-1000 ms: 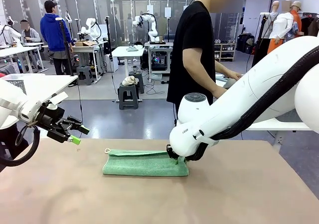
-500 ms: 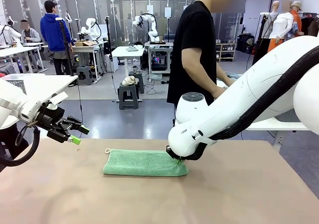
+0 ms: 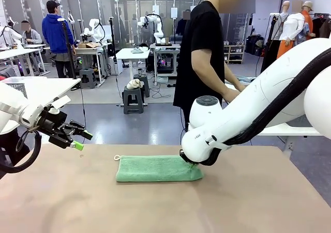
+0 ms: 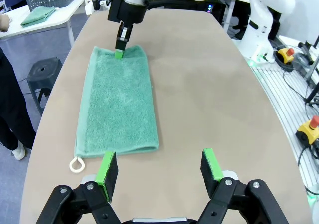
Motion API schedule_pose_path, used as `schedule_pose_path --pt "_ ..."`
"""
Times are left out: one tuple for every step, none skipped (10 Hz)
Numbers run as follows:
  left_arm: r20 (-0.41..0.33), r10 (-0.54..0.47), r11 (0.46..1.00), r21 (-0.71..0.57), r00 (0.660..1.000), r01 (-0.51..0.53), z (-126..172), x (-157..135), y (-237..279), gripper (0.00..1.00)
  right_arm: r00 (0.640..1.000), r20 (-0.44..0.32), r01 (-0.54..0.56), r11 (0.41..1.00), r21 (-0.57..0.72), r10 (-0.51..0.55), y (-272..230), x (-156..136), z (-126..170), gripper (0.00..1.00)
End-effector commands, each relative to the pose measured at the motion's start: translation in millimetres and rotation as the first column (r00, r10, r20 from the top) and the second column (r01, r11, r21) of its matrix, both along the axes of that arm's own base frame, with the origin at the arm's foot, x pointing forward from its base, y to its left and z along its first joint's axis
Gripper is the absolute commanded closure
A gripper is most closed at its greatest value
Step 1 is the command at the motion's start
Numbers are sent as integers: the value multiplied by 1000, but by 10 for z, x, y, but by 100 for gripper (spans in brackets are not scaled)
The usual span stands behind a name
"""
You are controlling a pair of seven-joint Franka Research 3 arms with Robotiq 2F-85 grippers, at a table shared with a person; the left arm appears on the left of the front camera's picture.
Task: Fold the towels and place them in the basket.
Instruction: When a person lays out a Towel with hook on the table, fold it in half twice.
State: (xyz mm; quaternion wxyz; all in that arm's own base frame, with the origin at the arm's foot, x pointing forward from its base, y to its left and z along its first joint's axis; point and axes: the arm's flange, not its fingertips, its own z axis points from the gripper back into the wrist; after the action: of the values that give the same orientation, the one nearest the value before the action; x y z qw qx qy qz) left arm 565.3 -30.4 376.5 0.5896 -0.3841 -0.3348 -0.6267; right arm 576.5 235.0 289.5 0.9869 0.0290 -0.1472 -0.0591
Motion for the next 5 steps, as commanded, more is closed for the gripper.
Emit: schedule_pose_path --pt "12 -13 1000 1 1000 13 0 1 9 15 999 43 19 1000 -20 -18 -168 -15 -115 100" --pt "12 -13 1000 1 1000 13 0 1 9 15 998 62 18 1000 -11 -17 -183 -35 -38 100" --pt "12 -13 1000 1 1000 13 0 1 9 15 996 91 19 1000 -13 -18 -144 -74 112 100" --pt "12 -13 1000 1 1000 13 0 1 9 15 993 113 18 999 -26 -15 -77 -130 280 100" --pt "12 -13 1000 1 1000 13 0 1 9 15 991 133 12 999 -48 -6 9 -212 471 100"
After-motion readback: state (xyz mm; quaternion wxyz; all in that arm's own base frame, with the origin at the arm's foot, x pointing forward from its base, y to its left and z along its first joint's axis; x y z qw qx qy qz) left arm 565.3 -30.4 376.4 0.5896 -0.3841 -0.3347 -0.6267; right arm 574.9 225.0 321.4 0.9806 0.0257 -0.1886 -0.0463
